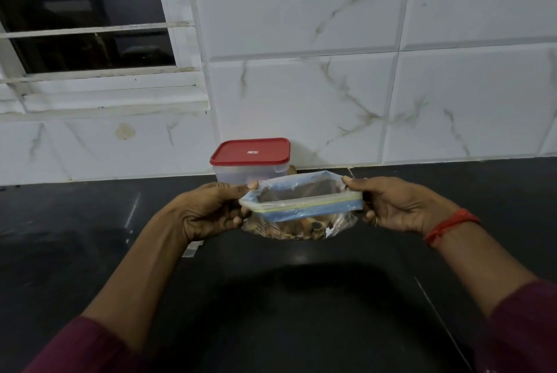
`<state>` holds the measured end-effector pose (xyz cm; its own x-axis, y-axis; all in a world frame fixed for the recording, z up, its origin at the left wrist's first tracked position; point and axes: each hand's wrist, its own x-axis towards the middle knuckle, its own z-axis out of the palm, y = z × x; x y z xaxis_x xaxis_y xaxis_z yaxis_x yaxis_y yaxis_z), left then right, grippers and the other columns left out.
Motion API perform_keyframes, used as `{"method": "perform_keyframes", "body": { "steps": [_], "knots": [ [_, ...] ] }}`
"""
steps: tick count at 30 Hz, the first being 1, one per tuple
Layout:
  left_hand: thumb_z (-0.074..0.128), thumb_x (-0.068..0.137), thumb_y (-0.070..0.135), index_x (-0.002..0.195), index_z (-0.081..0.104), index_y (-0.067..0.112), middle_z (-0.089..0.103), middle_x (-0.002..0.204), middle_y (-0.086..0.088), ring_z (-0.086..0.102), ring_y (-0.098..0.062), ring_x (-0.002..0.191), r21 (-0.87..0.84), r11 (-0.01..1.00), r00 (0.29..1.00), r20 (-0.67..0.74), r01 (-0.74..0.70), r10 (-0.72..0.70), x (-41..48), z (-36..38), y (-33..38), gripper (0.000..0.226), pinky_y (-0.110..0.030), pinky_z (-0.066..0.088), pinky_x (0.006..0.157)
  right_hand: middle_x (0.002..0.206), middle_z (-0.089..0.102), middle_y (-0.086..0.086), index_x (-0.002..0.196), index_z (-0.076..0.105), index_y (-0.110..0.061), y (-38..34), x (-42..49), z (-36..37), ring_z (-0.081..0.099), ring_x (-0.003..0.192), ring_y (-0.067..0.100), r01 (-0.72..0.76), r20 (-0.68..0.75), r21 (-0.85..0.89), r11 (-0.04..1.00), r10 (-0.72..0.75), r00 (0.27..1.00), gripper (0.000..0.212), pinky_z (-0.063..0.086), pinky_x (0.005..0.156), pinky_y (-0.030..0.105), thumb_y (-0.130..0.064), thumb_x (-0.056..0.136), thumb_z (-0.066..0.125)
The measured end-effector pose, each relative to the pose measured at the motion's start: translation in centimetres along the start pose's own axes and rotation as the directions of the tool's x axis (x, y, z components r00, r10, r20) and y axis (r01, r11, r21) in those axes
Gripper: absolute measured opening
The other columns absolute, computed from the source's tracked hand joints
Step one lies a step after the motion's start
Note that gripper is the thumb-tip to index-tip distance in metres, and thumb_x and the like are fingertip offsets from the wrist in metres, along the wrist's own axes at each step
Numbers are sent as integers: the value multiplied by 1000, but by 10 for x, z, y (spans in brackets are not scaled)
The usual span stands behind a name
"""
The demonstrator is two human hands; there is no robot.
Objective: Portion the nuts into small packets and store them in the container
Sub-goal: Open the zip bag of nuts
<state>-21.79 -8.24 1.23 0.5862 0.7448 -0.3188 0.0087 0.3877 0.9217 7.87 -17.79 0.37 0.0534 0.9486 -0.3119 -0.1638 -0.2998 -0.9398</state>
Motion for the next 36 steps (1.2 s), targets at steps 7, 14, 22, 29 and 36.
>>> {"method": "perform_keyframes", "body": {
  "steps": [7,14,22,29,36],
  "knots": [
    [80,68,12,98,69,0,71,73,-14,69,-18,54,-60,997,997,53,57,-54,0,-1,0,34,-26,58,47,69,68,11,90,68,-1,-6,-7,-8,62,48,11,5,50,45,999,-8,999,27,52,41,19,-22,74,71],
    [61,68,1,97,67,-1,72,89,-20,74,-26,73,-62,996,998,-4,60,-60,2,6,-4,30,-35,62,66,83,75,7,120,63,-17,-7,-2,-11,73,67,17,56,18,69,996,-58,998,49,63,59,29,3,75,68],
    [46,88,-16,104,58,-7,68,88,-26,73,-33,74,-171,984,991,-108,55,-74,18,13,-20,21,-39,63,57,89,72,19,132,38,-20,4,7,0,73,67,25,48,-68,273,961,-31,997,69,62,59,41,25,81,50],
    [46,64,-20,117,59,0,60,115,-27,65,-34,94,-259,965,995,-86,32,-56,16,18,-20,59,-34,63,58,91,64,22,105,42,-19,7,11,3,71,68,25,126,-152,420,899,-67,986,56,63,57,40,30,78,42],
    [31,85,-28,121,50,5,49,116,-29,60,-42,96,-435,898,994,-113,-57,8,19,23,-20,52,-41,61,60,111,47,30,94,40,-19,8,15,12,58,79,31,167,-208,605,779,-48,977,53,58,46,38,31,79,26]
  ]
}}
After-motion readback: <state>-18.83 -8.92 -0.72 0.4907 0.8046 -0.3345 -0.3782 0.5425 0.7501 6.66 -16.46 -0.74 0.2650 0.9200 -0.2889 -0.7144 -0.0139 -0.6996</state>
